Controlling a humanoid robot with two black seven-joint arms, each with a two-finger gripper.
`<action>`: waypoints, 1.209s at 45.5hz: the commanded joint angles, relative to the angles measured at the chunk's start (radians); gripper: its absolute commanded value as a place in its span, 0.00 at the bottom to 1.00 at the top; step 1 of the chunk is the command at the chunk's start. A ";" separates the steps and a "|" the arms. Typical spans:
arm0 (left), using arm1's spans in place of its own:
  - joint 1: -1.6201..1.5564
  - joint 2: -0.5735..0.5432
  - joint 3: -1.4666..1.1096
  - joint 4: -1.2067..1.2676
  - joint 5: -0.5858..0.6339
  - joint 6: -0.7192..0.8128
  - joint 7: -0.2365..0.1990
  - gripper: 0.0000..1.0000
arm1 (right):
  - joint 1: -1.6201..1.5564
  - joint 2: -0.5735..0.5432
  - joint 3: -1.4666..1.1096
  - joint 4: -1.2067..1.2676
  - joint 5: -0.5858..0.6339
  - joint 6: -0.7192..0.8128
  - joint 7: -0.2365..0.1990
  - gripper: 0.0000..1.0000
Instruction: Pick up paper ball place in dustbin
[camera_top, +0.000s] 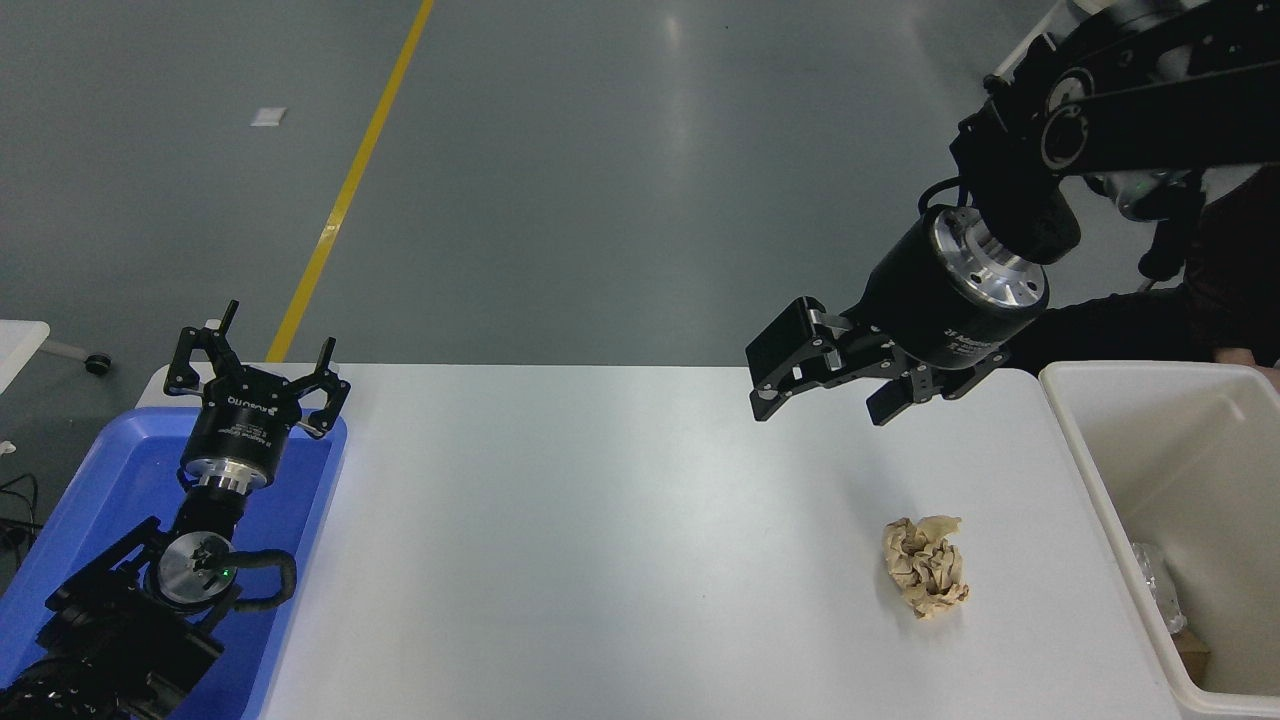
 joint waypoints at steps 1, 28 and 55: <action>0.002 -0.002 -0.012 0.000 0.000 0.000 0.006 1.00 | 0.002 0.023 -0.006 0.003 0.029 -0.013 -0.001 1.00; 0.002 -0.001 -0.008 0.000 0.000 0.000 0.000 1.00 | -0.343 -0.098 -0.058 -0.052 -0.163 -0.245 0.005 1.00; 0.000 -0.001 -0.003 0.000 0.000 0.000 0.001 1.00 | -0.979 -0.297 0.118 -0.414 -0.595 -0.406 0.001 1.00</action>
